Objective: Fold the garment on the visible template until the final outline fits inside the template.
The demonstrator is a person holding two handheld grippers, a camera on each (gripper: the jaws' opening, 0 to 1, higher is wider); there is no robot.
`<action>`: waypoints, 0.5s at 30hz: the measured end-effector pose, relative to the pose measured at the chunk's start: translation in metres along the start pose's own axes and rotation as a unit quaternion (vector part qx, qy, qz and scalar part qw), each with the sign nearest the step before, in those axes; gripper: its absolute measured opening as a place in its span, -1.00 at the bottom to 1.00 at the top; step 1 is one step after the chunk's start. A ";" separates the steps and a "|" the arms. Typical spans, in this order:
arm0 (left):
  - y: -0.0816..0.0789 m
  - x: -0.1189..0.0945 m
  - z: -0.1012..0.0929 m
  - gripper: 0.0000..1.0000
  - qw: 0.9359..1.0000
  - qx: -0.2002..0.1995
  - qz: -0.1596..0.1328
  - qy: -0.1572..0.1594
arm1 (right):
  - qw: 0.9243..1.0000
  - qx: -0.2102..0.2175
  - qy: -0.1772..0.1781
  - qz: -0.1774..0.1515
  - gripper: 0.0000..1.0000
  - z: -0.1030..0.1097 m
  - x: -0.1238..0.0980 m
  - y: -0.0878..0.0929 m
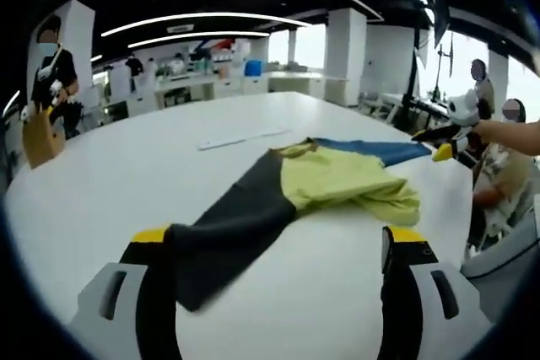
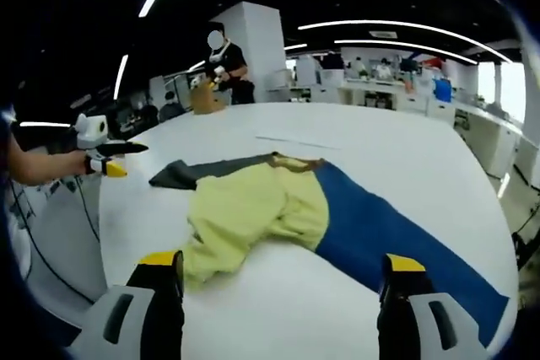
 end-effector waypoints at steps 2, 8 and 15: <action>-0.001 -0.001 -0.008 0.98 1.000 0.014 0.002 0.009 | 1.000 -0.019 -0.013 0.011 0.88 0.011 0.005 0.002; -0.002 -0.006 -0.022 0.98 1.000 0.015 -0.005 0.022 | 0.997 -0.035 -0.058 0.024 0.78 0.040 0.019 0.006; 0.007 -0.017 -0.041 0.98 0.999 0.005 -0.008 0.034 | 0.993 -0.055 -0.097 0.029 0.63 0.074 0.034 0.011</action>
Point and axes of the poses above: the point that each gripper's makers call its tool centre point, and the gripper's own axes: x roughly forward along the fingers, z roughly to its left, y roughly out of its underside, the point moved 5 cm from there along -x, roughly backward along the fingers, and after that the axes turned 7 degrees about x, right-handed, at the moved point
